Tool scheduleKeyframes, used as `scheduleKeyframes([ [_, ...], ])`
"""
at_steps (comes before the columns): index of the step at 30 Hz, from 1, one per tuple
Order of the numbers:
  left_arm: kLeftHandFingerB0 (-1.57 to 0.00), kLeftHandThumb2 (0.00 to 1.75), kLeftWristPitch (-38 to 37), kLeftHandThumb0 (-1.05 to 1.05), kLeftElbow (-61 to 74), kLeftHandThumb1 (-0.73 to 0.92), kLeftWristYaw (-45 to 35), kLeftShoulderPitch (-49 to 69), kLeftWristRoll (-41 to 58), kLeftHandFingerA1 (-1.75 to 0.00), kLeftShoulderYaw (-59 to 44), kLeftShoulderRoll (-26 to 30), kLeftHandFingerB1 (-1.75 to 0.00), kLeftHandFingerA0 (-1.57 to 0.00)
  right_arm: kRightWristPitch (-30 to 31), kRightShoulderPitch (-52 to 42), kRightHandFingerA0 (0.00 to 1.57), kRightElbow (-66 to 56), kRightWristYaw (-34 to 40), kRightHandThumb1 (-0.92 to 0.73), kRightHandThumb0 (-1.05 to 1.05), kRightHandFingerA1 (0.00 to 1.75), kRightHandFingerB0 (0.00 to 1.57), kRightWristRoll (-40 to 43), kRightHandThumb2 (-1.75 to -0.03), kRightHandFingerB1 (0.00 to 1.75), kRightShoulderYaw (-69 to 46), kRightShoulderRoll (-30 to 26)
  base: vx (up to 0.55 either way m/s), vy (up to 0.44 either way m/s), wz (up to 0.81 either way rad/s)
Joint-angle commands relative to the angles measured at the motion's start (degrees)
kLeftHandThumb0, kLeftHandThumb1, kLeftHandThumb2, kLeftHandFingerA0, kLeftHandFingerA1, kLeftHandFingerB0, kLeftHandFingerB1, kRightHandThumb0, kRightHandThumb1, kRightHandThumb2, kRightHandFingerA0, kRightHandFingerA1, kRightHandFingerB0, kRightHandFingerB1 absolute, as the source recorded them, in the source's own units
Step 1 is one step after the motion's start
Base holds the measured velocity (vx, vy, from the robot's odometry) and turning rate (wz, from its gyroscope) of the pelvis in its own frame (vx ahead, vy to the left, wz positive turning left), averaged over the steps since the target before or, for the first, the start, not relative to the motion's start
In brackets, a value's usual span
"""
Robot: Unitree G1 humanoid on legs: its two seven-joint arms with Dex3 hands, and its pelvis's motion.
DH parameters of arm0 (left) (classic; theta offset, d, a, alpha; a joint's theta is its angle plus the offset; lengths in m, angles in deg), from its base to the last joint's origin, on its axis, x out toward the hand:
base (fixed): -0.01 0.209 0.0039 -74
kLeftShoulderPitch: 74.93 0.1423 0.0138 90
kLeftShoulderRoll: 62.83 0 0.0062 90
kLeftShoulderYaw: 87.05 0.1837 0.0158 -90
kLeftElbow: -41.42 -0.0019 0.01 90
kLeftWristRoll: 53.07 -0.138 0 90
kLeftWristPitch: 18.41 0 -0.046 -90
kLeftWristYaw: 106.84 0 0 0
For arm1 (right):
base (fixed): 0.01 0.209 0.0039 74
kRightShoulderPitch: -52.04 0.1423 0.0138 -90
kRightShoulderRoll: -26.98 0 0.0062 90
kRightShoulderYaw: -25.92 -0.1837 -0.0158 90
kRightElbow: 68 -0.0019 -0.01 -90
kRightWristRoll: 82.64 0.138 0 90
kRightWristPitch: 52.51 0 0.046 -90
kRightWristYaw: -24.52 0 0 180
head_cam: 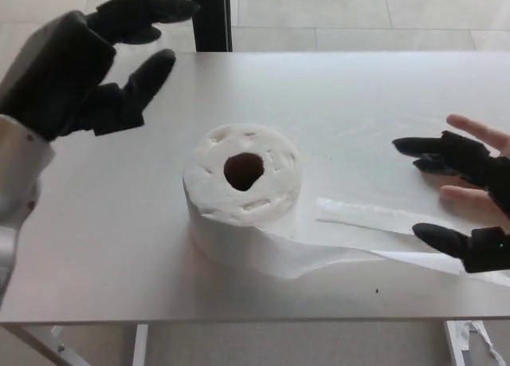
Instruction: A toilet paper roll is kept in the middle of the desk infront of the robot. The robot places its left hand on the top of the toilet paper roll to hold it still and uses its right hand to tear off a piece of toilet paper from it and hands the paper to a person
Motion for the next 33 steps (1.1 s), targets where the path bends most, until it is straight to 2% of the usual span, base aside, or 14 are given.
scheduleKeyframes([
  [1,-0.31,1.04,7.9,-0.73,3.6,0.65,1.1,-2.9,-20.6,-0.61,10.9,-1.6,-0.53,-0.33,3.7,-1.3,0.23,-5.6,-4.0,-0.72,-0.84,0.56,0.31,-18.2,-0.62,0.44,9.2,-4.5,0.0,0.0,0.0],
  [2,-0.38,0.64,8.0,-0.67,3.7,0.8,1.0,-2.8,-20.9,-0.55,11.1,-1.5,-0.42,-0.37,4.2,-1.3,0.23,-6.1,-4.1,-0.74,-0.85,0.56,0.3,-18.6,-0.62,0.43,9.3,-4.6,0.0,0.0,0.0],
  [4,-0.39,0.64,8.4,-0.66,4.0,0.79,0.5,-2.6,-21.8,-0.55,11.7,-1.1,-0.42,-0.37,5.1,-1.5,0.24,-7.3,-4.3,-0.75,-0.85,0.57,0.3,-19.2,-0.63,0.42,9.6,-5.0,0.0,0.0,0.0],
  [5,-0.29,1.03,7.9,-0.64,3.9,0.62,0.6,-1.9,-22.3,-0.61,12.3,-0.9,-0.53,-0.35,5.7,-1.9,0.21,-8.7,-4.5,-0.6,-0.84,0.6,0.23,-20.6,-1.03,0.51,10.0,-5.4,0.0,0.0,0.0],
  [7,-0.33,1.01,7.9,-0.63,3.9,0.59,0.8,-1.4,-23.2,-0.62,13.0,-0.7,-0.55,-0.38,5.9,-2.3,0.22,-9.8,-4.1,-0.61,-0.85,0.61,0.24,-21.8,-1.04,0.51,10.4,-5.5,0.0,0.0,0.0],
  [8,-0.29,1.03,7.8,-0.62,3.7,0.61,0.7,-1.1,-23.8,-0.61,13.6,-0.6,-0.53,-0.35,6.7,-2.4,0.21,-10.8,-4.6,-0.8,-0.9,0.58,0.27,-22.8,-0.65,0.41,10.7,-5.8,0.0,0.0,0.0],
  [13,-0.29,1.02,7.6,-0.67,1.4,0.64,-0.2,-0.6,-27.7,-0.59,17.1,0.6,-0.52,-0.35,6.7,-2.9,0.18,-16.2,-4.6,-0.84,-0.94,0.62,0.26,-29.9,-0.66,0.43,12.6,-6.6,0.0,0.0,0.0],
  [14,-0.37,0.64,7.5,-0.63,0.8,0.8,-0.9,-0.6,-29.0,-0.5,18.1,1.3,-0.39,-0.36,7.9,-3.1,0.15,-18.0,-6.2,-0.84,-0.94,0.61,0.27,-31.9,-0.66,0.43,13.3,-7.0,0.0,0.0,0.0],
  [16,-0.37,0.64,7.6,-0.63,0.7,0.8,-1.3,-0.7,-29.5,-0.5,18.5,1.5,-0.39,-0.36,8.5,-3.2,0.15,-18.7,-6.8,-0.84,-0.94,0.61,0.27,-32.6,-0.66,0.43,13.5,-7.0,0.0,0.0,0.0],
  [17,-0.31,1.01,7.4,-0.7,0.3,0.65,-0.7,-0.5,-29.6,-0.6,18.7,1.5,-0.53,-0.33,8.9,-3.1,0.14,-18.9,-6.6,-0.82,-0.94,0.61,0.27,-33.9,-0.66,0.43,13.9,-6.9,0.0,0.0,0.0],
  [18,-0.36,0.64,8.4,-0.63,0.3,0.8,-1.7,-0.6,-30.1,-0.51,19.2,1.4,-0.39,-0.33,9.2,-3.3,0.16,-18.9,-6.0,-0.62,-0.9,0.61,0.23,-34.8,-1.02,0.51,14.0,-6.7,0.0,0.0,0.0],
  [31,-0.38,0.64,9.8,-0.66,-4.4,0.81,-3.0,1.2,-37.7,-0.47,25.3,2.7,-0.38,-0.3,16.4,-2.2,0.17,-12.6,1.6,-0.55,-0.68,0.55,0.21,-47.8,-0.89,0.48,15.6,-3.7,0.0,0.0,0.0],
  [32,-0.38,0.63,9.9,-0.64,-5.4,0.79,-2.3,1.5,-37.3,-0.47,25.6,2.1,-0.39,-0.3,17.1,-2.1,0.21,-12.0,3.0,-0.68,-0.65,0.49,0.3,-48.8,-0.61,0.37,15.6,-3.2,0.0,0.0,0.0],
  [33,-0.37,0.64,9.8,-0.65,-6.5,0.8,-1.4,1.6,-37.1,-0.48,25.7,1.8,-0.39,-0.3,17.1,-1.8,0.23,-10.9,5.2,-0.66,-0.64,0.49,0.32,-49.2,-0.6,0.37,15.6,-2.4,0.0,0.0,0.0],
])
